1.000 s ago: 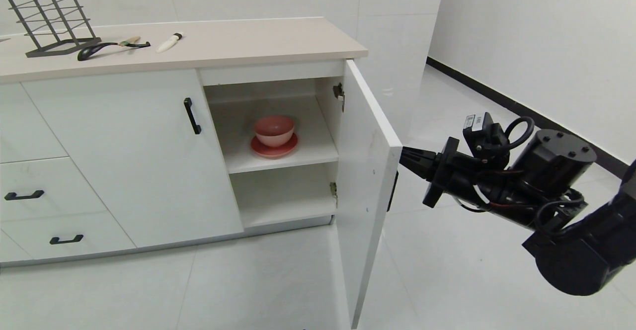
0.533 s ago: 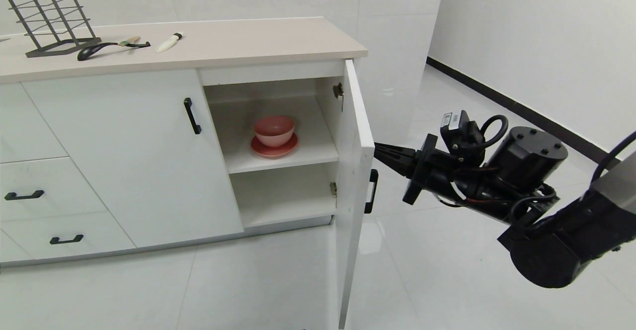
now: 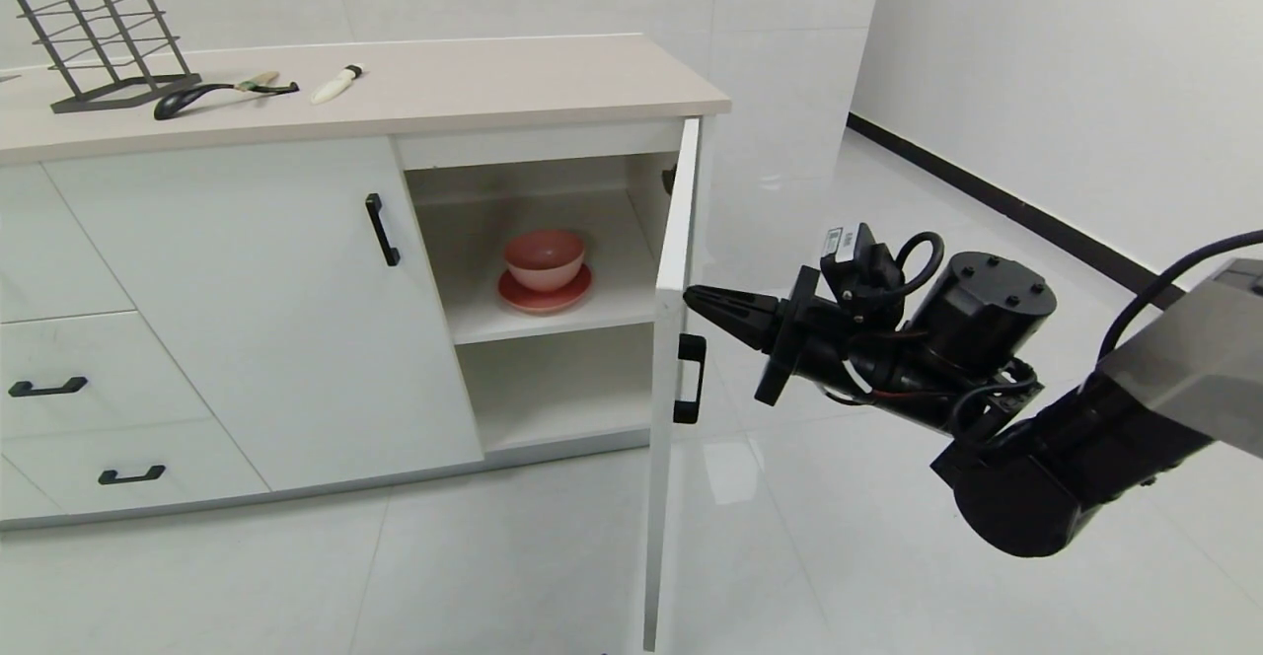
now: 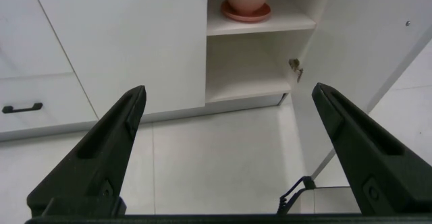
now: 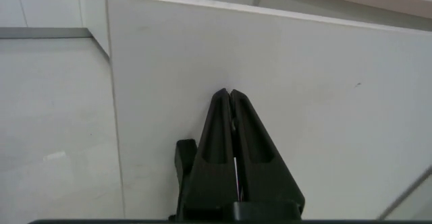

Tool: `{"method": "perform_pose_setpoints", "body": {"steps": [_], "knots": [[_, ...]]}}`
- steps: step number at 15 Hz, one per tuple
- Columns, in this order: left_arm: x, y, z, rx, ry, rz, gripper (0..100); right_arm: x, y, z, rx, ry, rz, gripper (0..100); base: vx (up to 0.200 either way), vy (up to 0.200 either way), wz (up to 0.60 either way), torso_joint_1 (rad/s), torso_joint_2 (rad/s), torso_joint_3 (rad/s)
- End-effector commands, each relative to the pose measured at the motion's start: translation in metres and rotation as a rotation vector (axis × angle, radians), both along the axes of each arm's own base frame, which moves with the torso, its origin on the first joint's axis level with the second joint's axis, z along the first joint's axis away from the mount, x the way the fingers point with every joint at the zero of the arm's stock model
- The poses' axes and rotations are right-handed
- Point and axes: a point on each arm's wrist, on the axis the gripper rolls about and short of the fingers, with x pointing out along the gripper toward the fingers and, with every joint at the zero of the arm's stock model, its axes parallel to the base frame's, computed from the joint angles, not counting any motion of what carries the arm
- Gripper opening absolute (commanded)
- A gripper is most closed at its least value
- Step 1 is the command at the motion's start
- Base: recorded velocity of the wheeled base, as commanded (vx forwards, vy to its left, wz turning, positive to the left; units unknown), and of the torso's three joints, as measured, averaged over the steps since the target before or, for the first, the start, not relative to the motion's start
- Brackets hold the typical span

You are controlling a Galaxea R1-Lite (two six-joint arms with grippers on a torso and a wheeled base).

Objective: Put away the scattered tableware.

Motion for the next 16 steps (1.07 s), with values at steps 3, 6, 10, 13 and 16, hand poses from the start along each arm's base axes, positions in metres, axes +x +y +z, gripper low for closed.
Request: {"method": "perform_pose_setpoints", "body": {"steps": [3,6,10,13,16], "knots": [[0.0,0.0,0.0,0.0,0.002,0.0,100,-0.001,0.025,-0.001,0.014,-0.022,0.056,0,0.0,0.0,0.0,0.0,0.0,0.0],[0.0,0.0,0.0,0.0,0.002,0.0,100,0.001,0.042,-0.007,0.018,-0.026,0.089,0,0.0,0.0,0.0,0.0,0.0,0.0],[0.0,0.0,0.0,-0.002,0.002,0.0,100,0.011,0.054,-0.009,0.035,-0.051,0.098,0,0.0,0.0,0.0,0.0,0.0,0.0],[0.0,0.0,0.0,-0.002,0.002,0.0,100,0.013,0.071,-0.012,0.047,-0.067,0.128,0,0.0,0.0,0.0,0.0,0.0,0.0],[0.0,0.0,0.0,-0.006,0.002,0.002,100,0.018,0.085,-0.019,0.055,-0.077,0.147,0,0.0,0.0,0.0,0.0,0.0,0.0]]}}
